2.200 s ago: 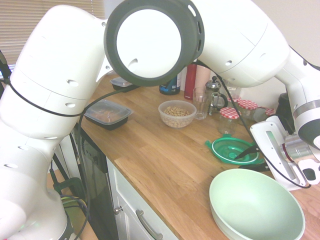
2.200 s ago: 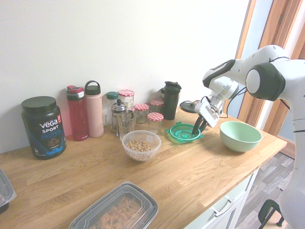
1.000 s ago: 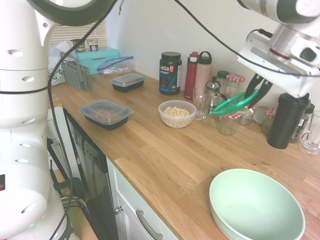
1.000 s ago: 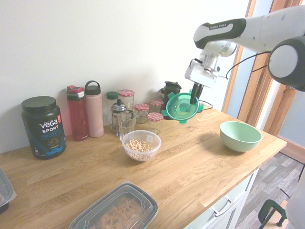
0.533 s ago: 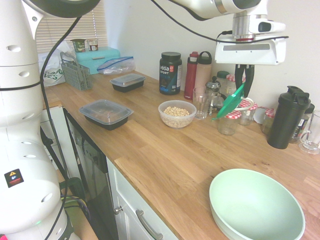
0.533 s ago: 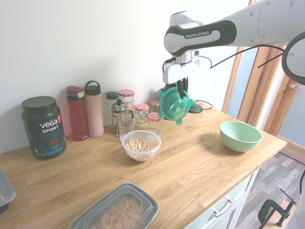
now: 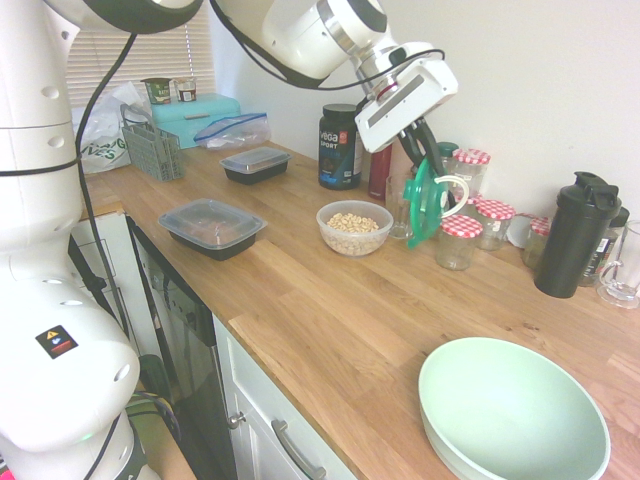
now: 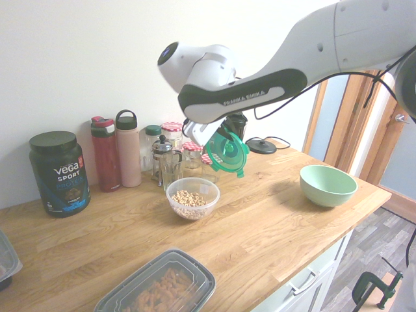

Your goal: Cover the lid of food container

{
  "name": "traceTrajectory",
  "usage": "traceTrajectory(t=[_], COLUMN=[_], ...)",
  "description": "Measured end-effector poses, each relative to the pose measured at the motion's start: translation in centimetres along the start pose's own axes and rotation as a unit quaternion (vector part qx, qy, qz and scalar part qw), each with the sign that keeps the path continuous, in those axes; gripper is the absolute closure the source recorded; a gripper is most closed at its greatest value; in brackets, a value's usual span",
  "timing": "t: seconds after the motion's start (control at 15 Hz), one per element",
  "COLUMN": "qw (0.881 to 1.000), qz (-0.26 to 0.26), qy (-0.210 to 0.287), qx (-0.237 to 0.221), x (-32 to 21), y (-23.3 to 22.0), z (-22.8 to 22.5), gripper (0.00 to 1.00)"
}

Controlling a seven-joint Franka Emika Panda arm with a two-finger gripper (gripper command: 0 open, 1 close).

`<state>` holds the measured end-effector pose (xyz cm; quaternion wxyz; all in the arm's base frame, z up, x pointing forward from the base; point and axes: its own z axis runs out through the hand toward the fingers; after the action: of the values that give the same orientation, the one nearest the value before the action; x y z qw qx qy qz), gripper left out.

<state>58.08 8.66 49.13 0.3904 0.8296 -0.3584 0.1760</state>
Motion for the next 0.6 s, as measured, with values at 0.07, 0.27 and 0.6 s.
traceTrajectory(t=[0.07, 0.27, 0.6], qw=[0.999, 0.991, 0.953], qz=[-0.001, -0.002, 0.006], qy=[0.023, 0.088, 0.203], qx=[-0.027, -0.105, -0.226], x=[-1.2, -5.0, -11.2], y=[-0.8, -2.9, -7.4], z=[-0.5, -3.9, -7.9], gripper=[1.00, 1.00, 1.00])
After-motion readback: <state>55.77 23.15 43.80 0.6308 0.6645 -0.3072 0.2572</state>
